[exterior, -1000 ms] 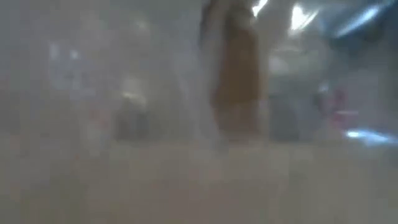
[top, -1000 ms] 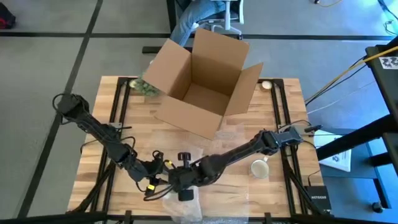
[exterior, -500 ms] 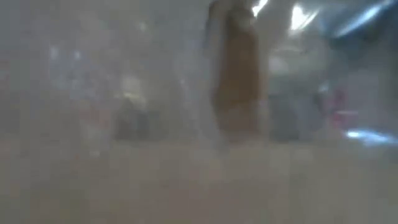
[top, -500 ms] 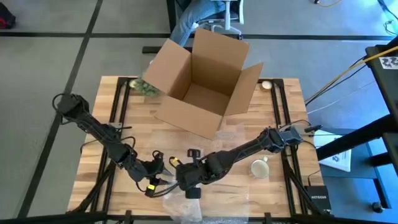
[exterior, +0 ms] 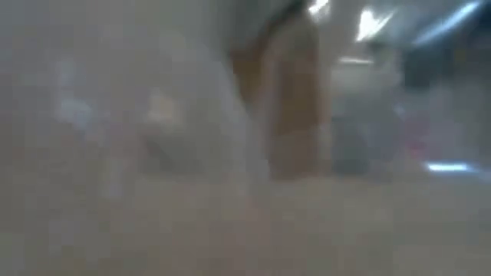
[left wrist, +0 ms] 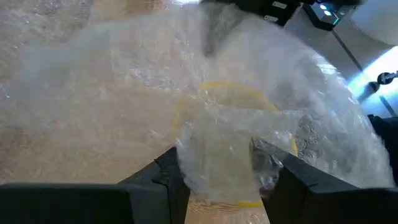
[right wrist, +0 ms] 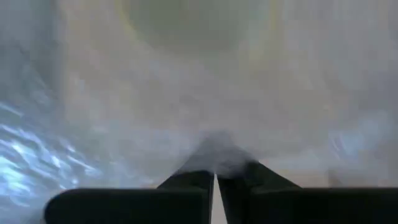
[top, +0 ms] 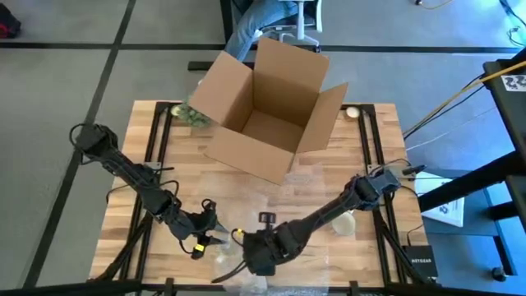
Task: Wrap mug
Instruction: Wrap the orange mug with the left bubble wrap
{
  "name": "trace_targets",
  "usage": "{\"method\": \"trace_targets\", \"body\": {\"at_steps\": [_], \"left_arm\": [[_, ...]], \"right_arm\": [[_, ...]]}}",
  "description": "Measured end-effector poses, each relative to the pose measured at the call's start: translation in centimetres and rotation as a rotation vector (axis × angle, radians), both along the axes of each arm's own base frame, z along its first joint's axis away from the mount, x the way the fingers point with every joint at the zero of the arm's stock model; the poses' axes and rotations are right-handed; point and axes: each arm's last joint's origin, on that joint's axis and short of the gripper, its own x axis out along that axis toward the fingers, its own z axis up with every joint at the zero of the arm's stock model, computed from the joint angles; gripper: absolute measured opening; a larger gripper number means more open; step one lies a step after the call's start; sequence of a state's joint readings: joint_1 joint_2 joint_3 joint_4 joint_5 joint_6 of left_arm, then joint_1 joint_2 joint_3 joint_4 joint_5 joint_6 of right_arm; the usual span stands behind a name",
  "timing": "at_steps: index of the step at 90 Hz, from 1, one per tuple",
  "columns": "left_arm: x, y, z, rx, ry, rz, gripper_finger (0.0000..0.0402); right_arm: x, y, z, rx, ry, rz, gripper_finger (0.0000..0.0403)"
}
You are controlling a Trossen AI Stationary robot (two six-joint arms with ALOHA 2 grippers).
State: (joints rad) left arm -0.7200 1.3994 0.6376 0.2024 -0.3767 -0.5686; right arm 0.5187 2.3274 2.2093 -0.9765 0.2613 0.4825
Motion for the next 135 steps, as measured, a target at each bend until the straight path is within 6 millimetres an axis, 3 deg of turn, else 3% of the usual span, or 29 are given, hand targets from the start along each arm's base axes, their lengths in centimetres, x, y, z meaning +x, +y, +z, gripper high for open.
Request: {"method": "trace_targets", "body": {"at_steps": [10, 27, 34, 47, 60, 82, 96, 135], "left_arm": [[0.0, 0.0, 0.0, -0.003, 0.002, 0.003, 0.0141], [0.0, 0.0, 0.0, -0.004, 0.004, 0.005, 0.0141], [0.0, 0.0, 0.0, 0.0, 0.004, 0.004, 0.0141], [0.0, 0.1, 0.0, 0.0, 0.002, 0.011, 0.0141], [-0.1, 0.1, 0.1, -0.009, 0.009, 0.002, 0.0141], [-1.0, -0.4, 3.9, -0.005, 0.06, 0.004, 0.0141], [-1.0, -1.1, 5.1, 0.035, -0.047, 0.023, 0.0141], [1.8, -1.8, -0.8, 0.072, 0.027, 0.133, 0.0141]], "right_arm": [[1.4, -0.5, 0.8, 0.029, -0.106, 0.04, 0.0001], [3.1, -2.0, 0.3, 0.053, -0.15, 0.073, 0.0001], [3.8, -2.1, -0.6, 0.091, -0.163, 0.096, 0.0001], [4.3, -2.0, -4.3, 0.122, -0.073, 0.11, 0.0001], [4.6, -1.9, -5.0, 0.127, -0.069, 0.1, 0.0001], [4.5, -1.9, -5.3, 0.124, -0.051, 0.098, 0.0001], [4.6, -2.0, -5.1, 0.121, -0.054, 0.101, 0.0001], [4.9, -2.5, -4.9, 0.1, -0.072, 0.1, 0.0001]]}}
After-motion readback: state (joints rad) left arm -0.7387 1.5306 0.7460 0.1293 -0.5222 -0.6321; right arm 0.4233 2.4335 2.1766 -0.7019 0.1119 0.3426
